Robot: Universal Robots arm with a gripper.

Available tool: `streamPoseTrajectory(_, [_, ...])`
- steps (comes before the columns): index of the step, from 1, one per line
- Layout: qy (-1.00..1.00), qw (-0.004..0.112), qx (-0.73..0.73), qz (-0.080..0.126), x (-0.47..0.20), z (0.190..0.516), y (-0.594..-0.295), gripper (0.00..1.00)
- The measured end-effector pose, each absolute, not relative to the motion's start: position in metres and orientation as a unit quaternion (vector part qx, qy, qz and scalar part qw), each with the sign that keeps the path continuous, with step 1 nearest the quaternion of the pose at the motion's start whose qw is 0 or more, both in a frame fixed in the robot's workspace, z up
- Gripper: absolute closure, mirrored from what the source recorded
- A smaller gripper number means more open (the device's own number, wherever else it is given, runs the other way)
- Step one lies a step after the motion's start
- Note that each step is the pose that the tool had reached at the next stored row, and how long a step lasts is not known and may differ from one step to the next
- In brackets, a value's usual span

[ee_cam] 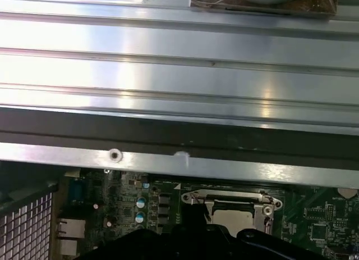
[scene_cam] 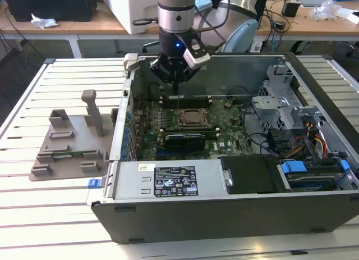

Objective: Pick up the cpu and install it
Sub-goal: 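Install the first cpu locking lever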

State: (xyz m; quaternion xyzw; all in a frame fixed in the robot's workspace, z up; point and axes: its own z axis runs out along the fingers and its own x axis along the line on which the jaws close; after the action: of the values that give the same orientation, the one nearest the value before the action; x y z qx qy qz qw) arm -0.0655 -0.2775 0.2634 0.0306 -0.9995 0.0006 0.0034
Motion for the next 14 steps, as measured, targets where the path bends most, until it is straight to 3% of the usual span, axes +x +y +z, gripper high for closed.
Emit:
streamPoseTrajectory(5, [-1.000, 0.005, 0.031, -0.001, -0.060, 0.263, -0.278, 0.89])
streamPoseTrajectory(9, [-0.999, 0.005, 0.031, -0.022, -0.058, 0.258, -0.282, 0.89])
streamPoseTrajectory(14, [-0.999, 0.005, 0.031, -0.029, -0.055, 0.250, -0.283, 0.89])
